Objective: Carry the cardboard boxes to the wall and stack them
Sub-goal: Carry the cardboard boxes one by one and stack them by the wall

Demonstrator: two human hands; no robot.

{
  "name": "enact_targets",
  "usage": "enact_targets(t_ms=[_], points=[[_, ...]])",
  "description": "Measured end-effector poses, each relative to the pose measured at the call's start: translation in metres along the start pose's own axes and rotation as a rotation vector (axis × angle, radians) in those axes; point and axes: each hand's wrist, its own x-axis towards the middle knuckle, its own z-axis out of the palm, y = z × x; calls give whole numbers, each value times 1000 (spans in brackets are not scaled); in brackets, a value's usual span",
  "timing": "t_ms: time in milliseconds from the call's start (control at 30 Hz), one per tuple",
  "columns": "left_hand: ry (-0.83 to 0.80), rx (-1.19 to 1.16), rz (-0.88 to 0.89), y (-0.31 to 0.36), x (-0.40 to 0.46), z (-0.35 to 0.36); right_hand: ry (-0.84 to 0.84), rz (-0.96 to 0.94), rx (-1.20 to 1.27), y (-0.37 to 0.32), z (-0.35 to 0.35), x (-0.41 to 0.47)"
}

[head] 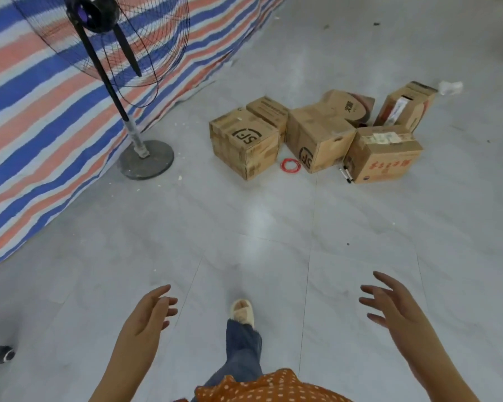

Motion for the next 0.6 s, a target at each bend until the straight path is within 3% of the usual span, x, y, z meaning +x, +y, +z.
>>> enact_targets(t_ms=[333, 600], points=[[-168, 187, 229, 160, 258, 40, 129, 14, 32, -104, 43, 191], [-101, 106, 86, 180, 370, 109, 108, 120, -11, -128, 47, 349]])
